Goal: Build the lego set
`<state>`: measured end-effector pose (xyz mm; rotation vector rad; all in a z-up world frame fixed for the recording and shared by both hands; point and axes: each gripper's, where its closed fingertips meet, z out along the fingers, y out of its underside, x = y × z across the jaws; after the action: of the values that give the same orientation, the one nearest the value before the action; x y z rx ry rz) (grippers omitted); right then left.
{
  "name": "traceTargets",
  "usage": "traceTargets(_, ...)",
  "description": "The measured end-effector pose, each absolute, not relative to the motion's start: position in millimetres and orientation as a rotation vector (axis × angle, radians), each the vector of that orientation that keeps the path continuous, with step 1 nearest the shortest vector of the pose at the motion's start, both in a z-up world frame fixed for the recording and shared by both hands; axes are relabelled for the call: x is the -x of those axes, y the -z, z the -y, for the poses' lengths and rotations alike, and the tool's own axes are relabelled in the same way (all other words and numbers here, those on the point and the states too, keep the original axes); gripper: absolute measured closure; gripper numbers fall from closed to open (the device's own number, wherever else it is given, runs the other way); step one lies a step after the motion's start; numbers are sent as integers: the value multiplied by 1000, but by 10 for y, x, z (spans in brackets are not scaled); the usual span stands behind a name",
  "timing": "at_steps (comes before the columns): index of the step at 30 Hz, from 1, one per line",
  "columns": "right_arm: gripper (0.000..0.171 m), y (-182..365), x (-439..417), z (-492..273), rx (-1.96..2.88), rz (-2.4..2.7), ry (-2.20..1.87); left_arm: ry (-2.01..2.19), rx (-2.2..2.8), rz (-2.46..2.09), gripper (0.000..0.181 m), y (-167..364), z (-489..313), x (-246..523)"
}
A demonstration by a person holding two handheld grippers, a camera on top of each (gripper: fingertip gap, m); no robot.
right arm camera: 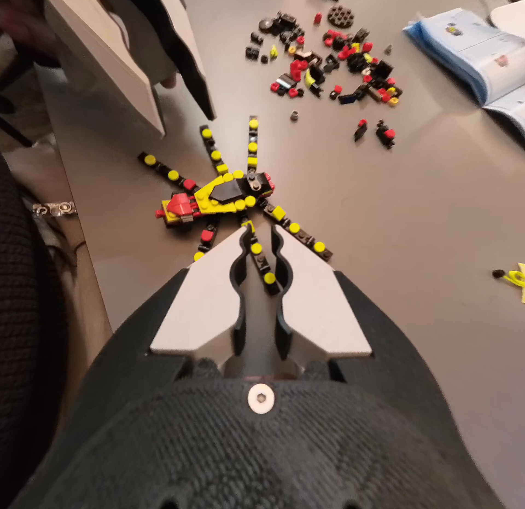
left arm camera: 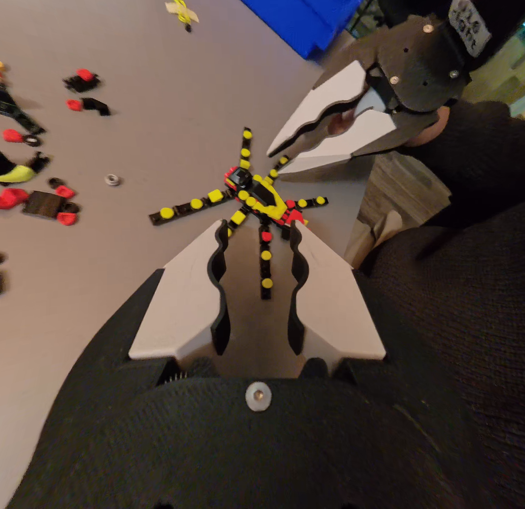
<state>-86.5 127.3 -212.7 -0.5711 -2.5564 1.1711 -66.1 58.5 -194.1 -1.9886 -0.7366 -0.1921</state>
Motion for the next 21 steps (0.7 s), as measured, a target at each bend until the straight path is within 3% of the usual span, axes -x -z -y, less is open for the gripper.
traceTargets(7,159,1992,931,-1304,719,2516,-1337,-72,2101,774,137,2129,-362,930)
traceTargets(21,162,2040,1060,-1416,776,2474,-1306,-93,2025,724,139,2047,-434,985)
